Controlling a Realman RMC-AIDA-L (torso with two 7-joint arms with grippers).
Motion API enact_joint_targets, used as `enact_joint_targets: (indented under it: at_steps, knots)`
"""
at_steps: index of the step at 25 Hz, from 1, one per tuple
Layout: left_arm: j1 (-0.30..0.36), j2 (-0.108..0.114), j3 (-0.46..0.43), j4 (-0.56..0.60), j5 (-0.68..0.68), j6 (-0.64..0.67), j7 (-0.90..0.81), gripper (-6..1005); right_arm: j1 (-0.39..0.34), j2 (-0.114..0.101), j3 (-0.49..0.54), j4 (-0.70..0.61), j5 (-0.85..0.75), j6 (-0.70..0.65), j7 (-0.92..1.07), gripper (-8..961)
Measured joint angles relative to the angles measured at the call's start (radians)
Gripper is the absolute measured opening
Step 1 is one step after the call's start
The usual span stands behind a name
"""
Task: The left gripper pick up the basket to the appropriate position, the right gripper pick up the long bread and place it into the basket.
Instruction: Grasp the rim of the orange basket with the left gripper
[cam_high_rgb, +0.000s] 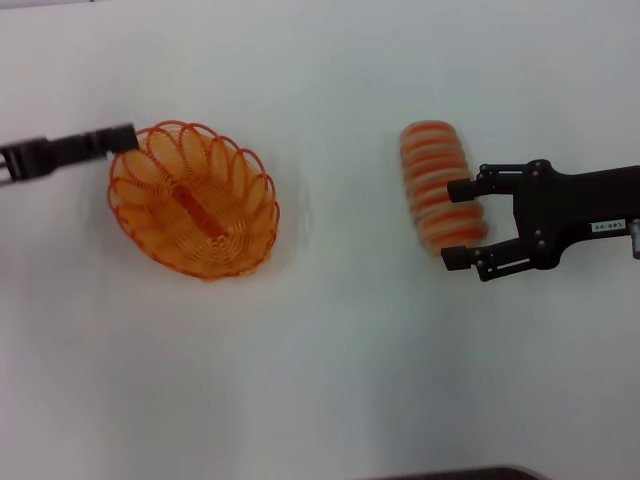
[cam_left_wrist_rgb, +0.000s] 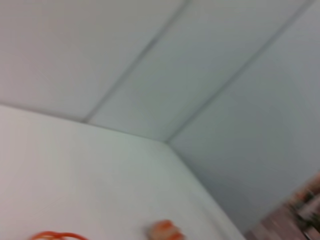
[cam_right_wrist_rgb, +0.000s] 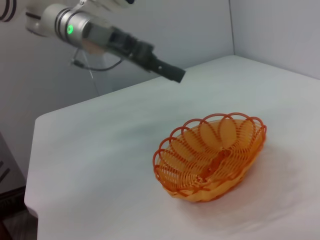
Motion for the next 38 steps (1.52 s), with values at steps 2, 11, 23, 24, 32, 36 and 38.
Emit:
enact_joint_targets:
  at_steps: [2,11,23,24,32,36,38]
  knots:
    - [-0.019,0.015,0.009,0.007,0.017,-0.052,-0.078,931,0.002,-0.001,-0.001,0.0,0.0,0.0,0.002,933]
    - [-0.131,0.047,0.077,0.072,0.225,-0.212,-0.255,930,0.017,-0.005,-0.002,0.0,-0.002,-0.003,0.01,931]
    - [-0.208,0.024,0.338,0.193,0.288,-0.253,-0.209,929,0.02,-0.005,-0.015,-0.026,-0.003,-0.003,0.031,928]
    - [-0.211,0.019,0.358,0.201,0.288,-0.257,-0.191,929,0.02,-0.005,-0.016,-0.026,-0.003,-0.003,0.032,927]
    - [-0.218,0.007,0.501,0.248,0.294,-0.311,-0.122,928,0.024,-0.006,-0.017,-0.026,-0.003,-0.003,0.04,925]
    - [-0.232,0.0,0.511,0.253,0.342,-0.347,-0.114,927,0.025,-0.005,-0.017,-0.026,-0.003,-0.003,0.041,924]
    - [-0.241,-0.01,0.514,0.253,0.374,-0.361,-0.114,927,0.026,-0.005,-0.017,-0.026,-0.003,-0.003,0.041,924]
